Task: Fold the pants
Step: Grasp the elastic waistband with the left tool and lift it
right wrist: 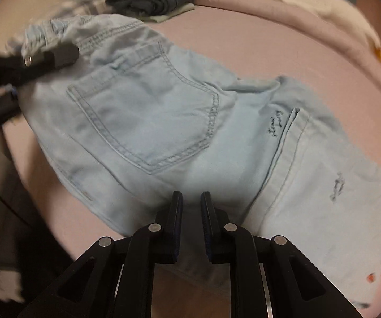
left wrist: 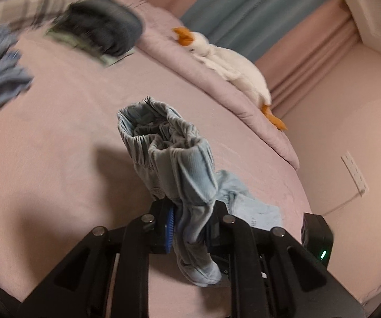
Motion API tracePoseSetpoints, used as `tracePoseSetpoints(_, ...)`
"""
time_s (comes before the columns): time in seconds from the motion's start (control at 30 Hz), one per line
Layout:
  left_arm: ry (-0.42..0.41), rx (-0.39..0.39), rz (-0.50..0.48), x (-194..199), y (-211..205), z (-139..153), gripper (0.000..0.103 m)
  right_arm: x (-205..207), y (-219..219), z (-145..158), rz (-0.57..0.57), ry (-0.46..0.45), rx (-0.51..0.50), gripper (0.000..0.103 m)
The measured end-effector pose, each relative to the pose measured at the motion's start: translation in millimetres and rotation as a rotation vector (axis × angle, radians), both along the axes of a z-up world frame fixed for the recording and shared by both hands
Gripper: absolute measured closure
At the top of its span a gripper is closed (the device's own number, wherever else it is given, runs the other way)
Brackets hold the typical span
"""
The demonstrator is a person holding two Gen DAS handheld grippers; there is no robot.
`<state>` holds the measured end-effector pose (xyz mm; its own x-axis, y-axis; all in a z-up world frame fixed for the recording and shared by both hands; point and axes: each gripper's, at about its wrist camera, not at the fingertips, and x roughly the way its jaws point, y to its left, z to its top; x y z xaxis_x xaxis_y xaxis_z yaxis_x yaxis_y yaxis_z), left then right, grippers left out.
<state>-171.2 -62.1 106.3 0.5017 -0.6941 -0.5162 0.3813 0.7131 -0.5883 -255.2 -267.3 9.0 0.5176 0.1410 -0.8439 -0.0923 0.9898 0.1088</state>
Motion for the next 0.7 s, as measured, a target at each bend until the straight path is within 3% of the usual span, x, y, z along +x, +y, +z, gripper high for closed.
tracePoseSetpoints(0.13, -0.105, 0.029, -0.106, -12.8, -34.5, 27.6, 0.087, -21.7, -45.7, 21.3, -0.106, -0.117, 0.222, 0.085)
tracePoseSetpoints(0.2, -0.131, 0.041, -0.159, -18.3, -54.3, 34.4, 0.087, -34.1, -80.6, 23.8, -0.191, -0.169, 0.383, 0.077)
tracePoseSetpoints(0.23, -0.151, 0.059, -0.197, -23.1, -70.7, 37.6, 0.087, -42.4, -107.1, 19.1, -0.241, -0.191, 0.535, 0.072)
tracePoseSetpoints(0.3, -0.183, 0.097, -0.259, -31.3, -97.9, 39.5, 0.087, -53.8, -139.2, 7.5, -0.306, -0.216, 0.745, 0.053)
tracePoseSetpoints(0.4, -0.217, 0.162, -0.346, -42.0, -135.2, 35.4, 0.086, -73.0, -178.8, -15.3, -0.387, -0.280, 1.055, 0.050)
tracePoseSetpoints(0.43, -0.218, 0.188, -0.384, -45.1, -149.3, 31.2, 0.086, -81.3, -192.7, -25.9, -0.414, -0.310, 1.171, 0.044)
tracePoseSetpoints(0.47, -0.208, 0.222, -0.432, -48.7, -166.0, 23.2, 0.084, -86.5, -196.9, -30.8, -0.430, -0.317, 1.220, 0.037)
tracePoseSetpoints(0.57, -0.164, 0.291, -0.525, -55.4, -197.1, -2.5, 0.081, -93.0, -209.4, -49.9, -0.465, -0.311, 1.385, 0.032)
tracePoseSetpoints(0.7, -0.106, 0.324, -0.565, -57.0, -205.0, -21.3, 0.077, -98.0, -210.4, -60.7, -0.502, -0.272, 1.413, 0.032)
